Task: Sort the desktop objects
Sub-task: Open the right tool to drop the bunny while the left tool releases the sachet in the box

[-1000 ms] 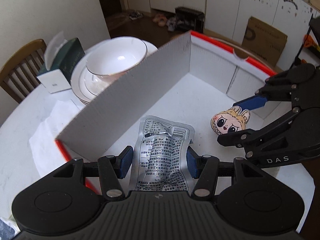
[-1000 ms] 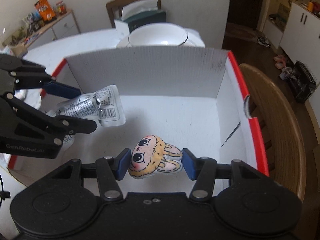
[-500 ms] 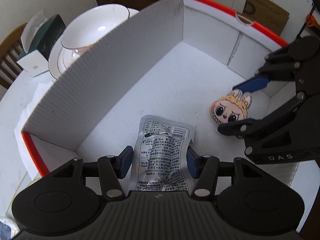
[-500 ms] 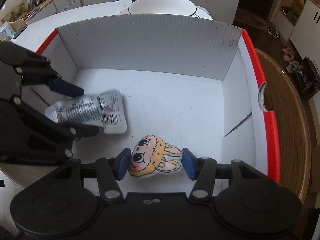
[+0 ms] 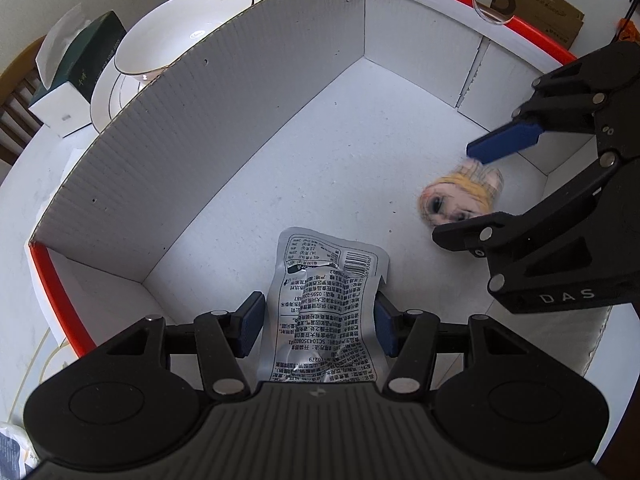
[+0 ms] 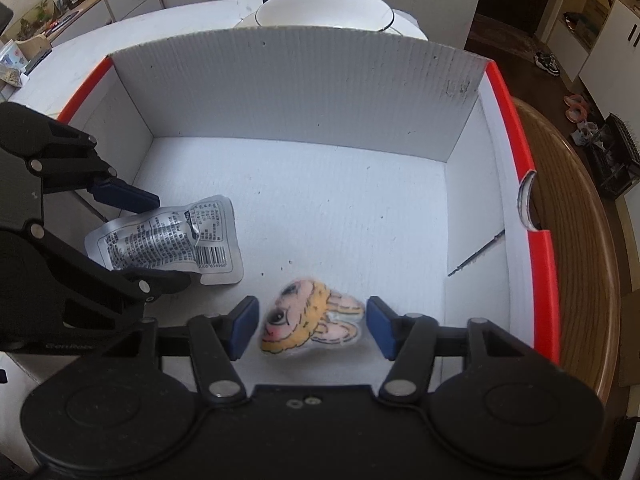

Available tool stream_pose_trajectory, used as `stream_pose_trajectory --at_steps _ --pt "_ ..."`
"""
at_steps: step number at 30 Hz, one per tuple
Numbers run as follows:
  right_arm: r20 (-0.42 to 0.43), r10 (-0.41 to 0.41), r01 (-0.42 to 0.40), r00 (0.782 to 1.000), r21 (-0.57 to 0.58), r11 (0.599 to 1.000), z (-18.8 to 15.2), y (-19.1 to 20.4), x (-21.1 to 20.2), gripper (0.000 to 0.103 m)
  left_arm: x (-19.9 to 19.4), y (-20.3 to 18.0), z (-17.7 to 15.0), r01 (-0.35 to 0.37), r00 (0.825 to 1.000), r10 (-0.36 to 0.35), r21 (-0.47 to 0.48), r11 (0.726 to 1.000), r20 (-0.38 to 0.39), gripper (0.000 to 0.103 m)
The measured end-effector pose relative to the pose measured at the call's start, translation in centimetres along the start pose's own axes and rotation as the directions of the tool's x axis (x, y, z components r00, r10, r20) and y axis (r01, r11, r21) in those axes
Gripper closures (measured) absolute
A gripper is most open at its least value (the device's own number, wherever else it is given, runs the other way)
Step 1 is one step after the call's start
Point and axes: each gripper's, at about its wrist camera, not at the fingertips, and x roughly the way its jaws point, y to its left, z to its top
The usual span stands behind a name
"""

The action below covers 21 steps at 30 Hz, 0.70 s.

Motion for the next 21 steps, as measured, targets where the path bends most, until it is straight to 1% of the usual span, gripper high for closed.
stream_pose_trajectory --at_steps 2,4,5,6,7,10,13,16,17,18,21 --pt "0.008 0.001 -0.001 1.0 -0.003 1.0 0.0 0.0 -0.3 0.033 -0.1 0.1 -0.1 -0.001 1.0 0.001 -0.007 1.0 -0.002 0.046" --pt "0.009 -0.002 0.002 1.0 -0.006 1.0 -0.1 -0.1 -0.5 0.033 -0.3 0.1 -0.2 -0.001 1.0 0.001 -0.012 1.0 0.002 0.045" --pt "0.011 0.001 -0.001 1.0 -0.006 1.0 -0.2 -0.1 -0.6 0.03 -0.4 0.1 -0.3 0.0 1.0 0.0 -0.011 1.0 0.006 0.042" --pt "0.015 0.004 -0.004 1.0 -0.007 1.0 -0.2 -0.1 -0.8 0.029 -0.5 0.2 -0.4 -0.004 1.0 0.004 -0.01 1.0 0.009 0.038" --pt "0.018 0.011 -0.011 1.0 -0.006 1.0 -0.2 -0.1 -1.0 0.029 -0.6 0.2 -0.5 -0.008 1.0 0.008 -0.01 1.0 0.014 0.036" --pt "0.04 0.021 -0.02 0.999 -0.005 1.0 -0.4 -0.1 -2.0 0.027 -1.0 0.6 -0.8 0.0 1.0 0.001 -0.024 1.0 0.031 0.035" --pt "0.07 0.031 -0.031 0.997 -0.008 0.999 -0.5 -0.2 -3.0 0.023 -1.7 0.7 -0.6 0.007 0.998 -0.005 -0.034 0.999 0.055 0.035" --pt "0.099 0.038 -0.037 0.994 -0.012 0.999 -0.4 -0.4 -4.0 0.018 -2.4 1.0 -0.7 0.023 0.996 -0.019 -0.042 0.999 0.082 0.032" --pt "0.113 0.035 -0.033 0.993 -0.018 0.999 -0.5 -0.4 -4.4 0.015 -2.3 0.7 -1.0 0.024 0.995 -0.02 -0.044 0.999 0.093 0.032" --pt "0.124 0.033 -0.031 0.992 -0.026 0.999 -0.5 -0.4 -4.7 0.014 -2.6 0.1 -0.7 0.025 0.995 -0.02 -0.046 0.999 0.103 0.031" --pt "0.153 0.046 -0.042 0.987 -0.03 0.999 -0.5 -0.4 -5.7 0.014 -3.2 0.0 -0.7 0.035 0.991 -0.027 -0.06 0.998 0.132 0.024"
